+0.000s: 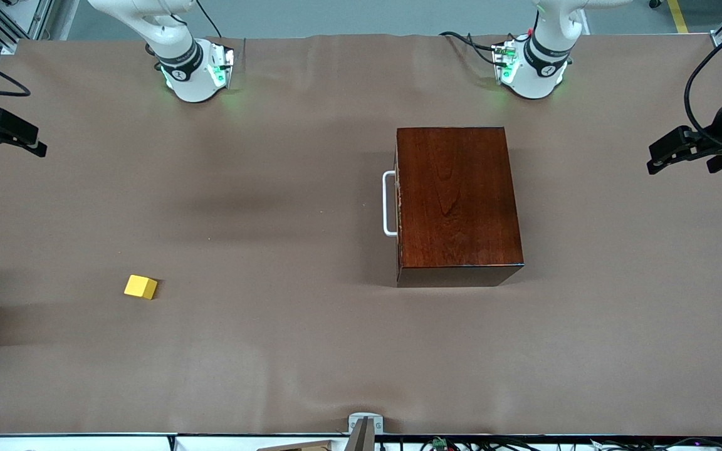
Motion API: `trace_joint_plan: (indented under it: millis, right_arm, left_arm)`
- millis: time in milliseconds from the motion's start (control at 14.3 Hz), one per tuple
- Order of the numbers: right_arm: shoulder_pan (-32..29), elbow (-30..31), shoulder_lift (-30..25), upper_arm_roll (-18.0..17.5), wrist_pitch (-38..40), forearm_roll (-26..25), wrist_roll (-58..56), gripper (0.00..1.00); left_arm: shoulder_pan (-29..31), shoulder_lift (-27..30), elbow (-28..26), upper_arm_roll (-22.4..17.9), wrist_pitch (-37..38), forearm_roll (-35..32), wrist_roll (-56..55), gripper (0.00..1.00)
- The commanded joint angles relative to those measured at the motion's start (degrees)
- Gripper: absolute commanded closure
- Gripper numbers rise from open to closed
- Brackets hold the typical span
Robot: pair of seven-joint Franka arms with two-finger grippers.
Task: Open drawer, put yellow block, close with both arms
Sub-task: 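Move the left gripper to the drawer handle while the right gripper approaches the cube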
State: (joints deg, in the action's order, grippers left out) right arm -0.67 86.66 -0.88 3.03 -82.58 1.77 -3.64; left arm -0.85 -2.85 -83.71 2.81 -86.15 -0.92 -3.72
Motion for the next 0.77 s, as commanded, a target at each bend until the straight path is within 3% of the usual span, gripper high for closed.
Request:
trace_joint_plan:
  millis: [0,491,701]
  right_arm:
    - [-0.1,-1.7,0.8,-0.1,1.0,-0.4,0.5,0.0]
    - [0.1,-1.7,0.8,-0.1,1.0,-0.4,0.5,0.0]
    - [0.1,-1.7,0.8,-0.1,1.0,-0.4,0.5,0.0]
  left_arm:
    - [0.0,0.5,-0.6,-0.2,-0.1,0.7,-0.2,0.0]
    - [-0.4,0.2,-0.1,-0.2,-0.2,0.7,-0.3,0.0]
    - [-1.2,-0.1,-0.1,0.0,-0.3,3.9,-0.2,0.0]
